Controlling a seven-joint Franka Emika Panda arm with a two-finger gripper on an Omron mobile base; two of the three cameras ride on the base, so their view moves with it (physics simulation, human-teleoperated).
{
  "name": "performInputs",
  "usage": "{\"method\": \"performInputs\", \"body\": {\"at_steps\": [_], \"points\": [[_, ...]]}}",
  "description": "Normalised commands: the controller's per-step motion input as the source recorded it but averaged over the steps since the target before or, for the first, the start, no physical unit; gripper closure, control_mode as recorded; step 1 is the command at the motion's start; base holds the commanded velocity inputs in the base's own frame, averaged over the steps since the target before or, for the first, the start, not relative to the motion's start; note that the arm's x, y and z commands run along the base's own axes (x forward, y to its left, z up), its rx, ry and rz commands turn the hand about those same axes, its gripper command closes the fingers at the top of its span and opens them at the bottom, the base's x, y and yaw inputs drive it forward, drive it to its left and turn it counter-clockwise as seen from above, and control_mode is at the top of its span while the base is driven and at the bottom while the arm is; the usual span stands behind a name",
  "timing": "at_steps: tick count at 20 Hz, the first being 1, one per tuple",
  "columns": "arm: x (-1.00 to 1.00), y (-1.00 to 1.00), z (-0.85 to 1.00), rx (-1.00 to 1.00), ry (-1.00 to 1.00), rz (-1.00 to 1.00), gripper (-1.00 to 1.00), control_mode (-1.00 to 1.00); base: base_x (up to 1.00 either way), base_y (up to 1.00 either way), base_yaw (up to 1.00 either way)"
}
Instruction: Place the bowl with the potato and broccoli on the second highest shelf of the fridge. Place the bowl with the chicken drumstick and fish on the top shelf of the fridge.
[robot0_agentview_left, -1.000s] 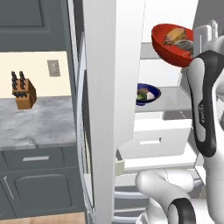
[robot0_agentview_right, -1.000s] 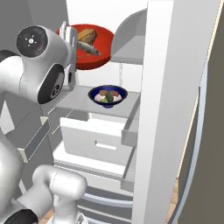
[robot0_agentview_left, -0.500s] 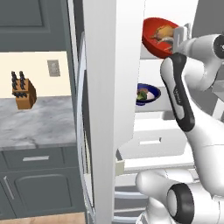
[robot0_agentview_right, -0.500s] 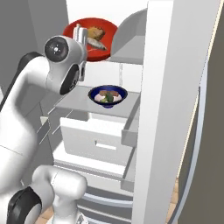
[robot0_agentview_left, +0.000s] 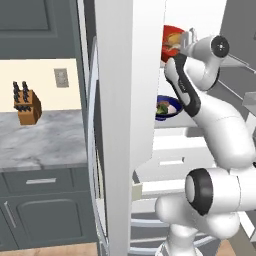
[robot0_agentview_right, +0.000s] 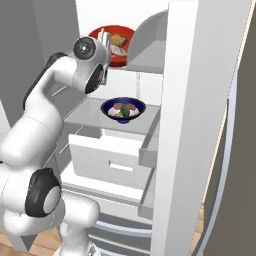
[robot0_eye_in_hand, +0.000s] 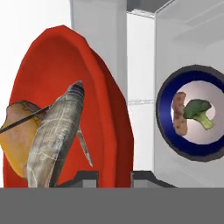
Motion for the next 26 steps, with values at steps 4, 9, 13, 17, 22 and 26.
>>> {"method": "performInputs", "body": {"at_steps": [4,9,13,17,22,26], "points": [[1.0,-0.01,0.0,0.0,0.03,0.0,1.0,-1.0,0.0,0.0,0.0],[1.0,-0.12,-0.06,0.0,0.08,0.0,1.0,-1.0,0.0,0.0,0.0],[0.99,-0.04,-0.11,0.0,0.13,0.0,1.0,-1.0,0.0,0.0,0.0],[0.55,-0.07,-0.34,-0.03,0.27,0.0,1.0,-1.0,0.0,0.0,0.0],[0.4,0.0,-0.11,0.0,-0.01,0.0,1.0,-1.0,0.0,0.0,0.0],[-0.12,0.0,-0.26,0.0,-0.13,0.0,-1.0,-1.0,0.0,0.0,0.0]]}}
